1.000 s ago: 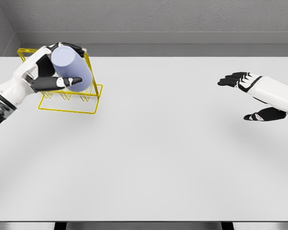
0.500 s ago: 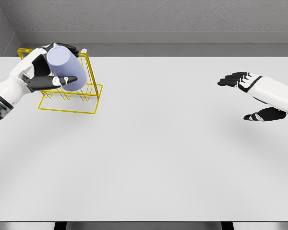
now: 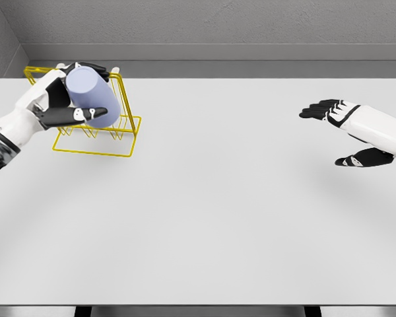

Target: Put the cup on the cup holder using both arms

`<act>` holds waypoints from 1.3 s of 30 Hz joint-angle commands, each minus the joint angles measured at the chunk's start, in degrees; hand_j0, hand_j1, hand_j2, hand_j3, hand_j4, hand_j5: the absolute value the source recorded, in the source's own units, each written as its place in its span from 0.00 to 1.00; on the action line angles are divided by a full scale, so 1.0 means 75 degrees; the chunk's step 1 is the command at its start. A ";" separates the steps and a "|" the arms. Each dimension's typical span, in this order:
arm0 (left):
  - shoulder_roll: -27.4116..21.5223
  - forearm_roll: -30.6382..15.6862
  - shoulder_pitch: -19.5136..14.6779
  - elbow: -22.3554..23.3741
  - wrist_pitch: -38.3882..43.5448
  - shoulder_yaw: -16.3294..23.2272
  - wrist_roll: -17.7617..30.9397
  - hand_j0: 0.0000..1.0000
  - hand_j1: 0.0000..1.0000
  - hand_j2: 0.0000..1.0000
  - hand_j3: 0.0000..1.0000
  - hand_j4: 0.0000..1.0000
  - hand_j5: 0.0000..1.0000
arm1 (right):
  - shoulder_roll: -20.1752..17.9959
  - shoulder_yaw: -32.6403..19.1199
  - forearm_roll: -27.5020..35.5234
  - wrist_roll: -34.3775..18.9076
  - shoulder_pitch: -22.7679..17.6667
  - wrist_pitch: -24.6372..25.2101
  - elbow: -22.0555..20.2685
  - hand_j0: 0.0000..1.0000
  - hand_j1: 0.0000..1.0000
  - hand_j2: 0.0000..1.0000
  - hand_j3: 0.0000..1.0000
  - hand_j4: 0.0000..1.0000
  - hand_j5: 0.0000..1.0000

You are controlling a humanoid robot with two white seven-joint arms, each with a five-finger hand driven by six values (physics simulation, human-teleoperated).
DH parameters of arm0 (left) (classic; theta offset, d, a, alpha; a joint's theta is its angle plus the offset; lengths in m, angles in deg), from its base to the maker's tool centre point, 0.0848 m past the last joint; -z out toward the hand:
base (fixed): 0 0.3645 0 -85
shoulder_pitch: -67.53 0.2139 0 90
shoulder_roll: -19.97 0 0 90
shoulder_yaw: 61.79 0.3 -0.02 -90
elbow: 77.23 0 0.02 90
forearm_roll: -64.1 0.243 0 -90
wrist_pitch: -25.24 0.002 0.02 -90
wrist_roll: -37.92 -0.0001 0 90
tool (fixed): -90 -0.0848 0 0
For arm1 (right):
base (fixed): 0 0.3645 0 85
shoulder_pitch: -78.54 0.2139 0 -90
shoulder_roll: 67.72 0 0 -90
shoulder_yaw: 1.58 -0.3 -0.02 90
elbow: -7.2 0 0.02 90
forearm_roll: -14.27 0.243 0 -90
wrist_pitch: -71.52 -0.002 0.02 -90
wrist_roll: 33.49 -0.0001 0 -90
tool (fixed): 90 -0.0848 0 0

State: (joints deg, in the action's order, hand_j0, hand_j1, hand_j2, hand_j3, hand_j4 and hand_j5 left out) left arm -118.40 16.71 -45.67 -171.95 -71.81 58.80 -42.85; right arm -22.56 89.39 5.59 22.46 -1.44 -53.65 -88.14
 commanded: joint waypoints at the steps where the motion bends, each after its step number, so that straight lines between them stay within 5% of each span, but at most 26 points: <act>1: 0.0016 -0.0022 0.0000 -0.0003 0.0002 0.0000 0.0000 0.66 0.66 0.66 0.66 0.66 0.66 | -0.0010 -0.0001 0.0056 0.0004 0.0000 0.0023 -0.0003 1.00 1.00 1.00 1.00 1.00 1.00; 5: 0.0016 0.0037 -0.0012 -0.0003 0.0026 0.0000 0.0012 0.84 0.84 0.84 0.84 0.84 0.84 | 0.0001 -0.0001 0.0056 0.0004 0.0000 0.0023 -0.0003 1.00 1.00 1.00 1.00 1.00 1.00; 10: 0.0004 0.0072 -0.0035 -0.0003 0.0026 0.0000 0.0012 0.93 0.93 0.93 0.93 0.93 0.93 | -0.0010 -0.0001 0.0056 0.0004 0.0000 0.0023 -0.0003 1.00 1.00 1.00 1.00 1.00 1.00; 39: -0.0090 0.0037 -0.0304 -0.0003 0.0002 -0.0023 0.0000 0.94 0.94 0.94 0.94 0.94 0.94 | -0.0010 -0.0012 0.0056 0.0004 0.0000 0.0023 -0.0003 1.00 1.00 1.00 1.00 1.00 1.00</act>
State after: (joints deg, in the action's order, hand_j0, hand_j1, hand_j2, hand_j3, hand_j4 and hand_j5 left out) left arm -118.86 17.22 -47.96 -171.76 -71.78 58.73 -42.76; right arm -22.58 89.30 5.59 22.46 -1.44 -53.65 -88.12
